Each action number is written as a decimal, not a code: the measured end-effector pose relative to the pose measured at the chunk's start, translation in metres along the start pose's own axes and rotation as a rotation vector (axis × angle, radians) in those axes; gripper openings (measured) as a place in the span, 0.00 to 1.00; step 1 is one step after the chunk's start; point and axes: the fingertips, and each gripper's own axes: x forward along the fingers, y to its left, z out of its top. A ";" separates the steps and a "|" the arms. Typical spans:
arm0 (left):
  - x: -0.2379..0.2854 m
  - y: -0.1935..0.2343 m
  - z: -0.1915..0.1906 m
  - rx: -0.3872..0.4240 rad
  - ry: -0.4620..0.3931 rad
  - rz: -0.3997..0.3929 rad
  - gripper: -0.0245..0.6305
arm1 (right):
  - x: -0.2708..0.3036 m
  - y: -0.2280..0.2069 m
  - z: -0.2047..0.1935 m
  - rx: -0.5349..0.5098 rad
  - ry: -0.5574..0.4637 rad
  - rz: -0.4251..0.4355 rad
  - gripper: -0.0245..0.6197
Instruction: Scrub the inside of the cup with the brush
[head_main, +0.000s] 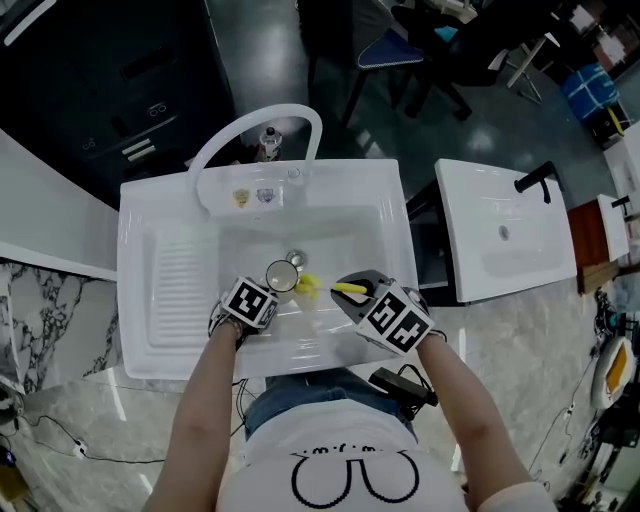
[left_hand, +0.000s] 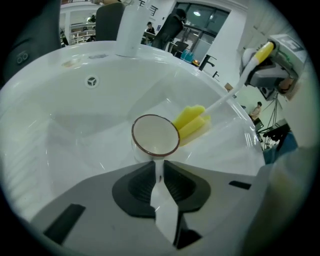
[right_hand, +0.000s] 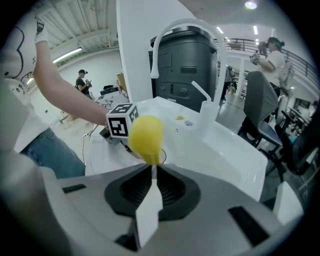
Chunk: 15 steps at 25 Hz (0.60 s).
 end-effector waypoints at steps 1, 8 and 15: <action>0.000 0.000 0.001 0.022 0.000 0.009 0.14 | 0.005 0.001 -0.001 -0.013 0.007 0.004 0.10; 0.002 -0.009 0.001 0.308 0.049 0.091 0.14 | 0.040 0.003 -0.013 -0.048 0.069 0.015 0.10; 0.003 -0.007 -0.002 0.438 0.068 0.139 0.14 | 0.028 -0.003 -0.011 -0.006 0.040 -0.010 0.10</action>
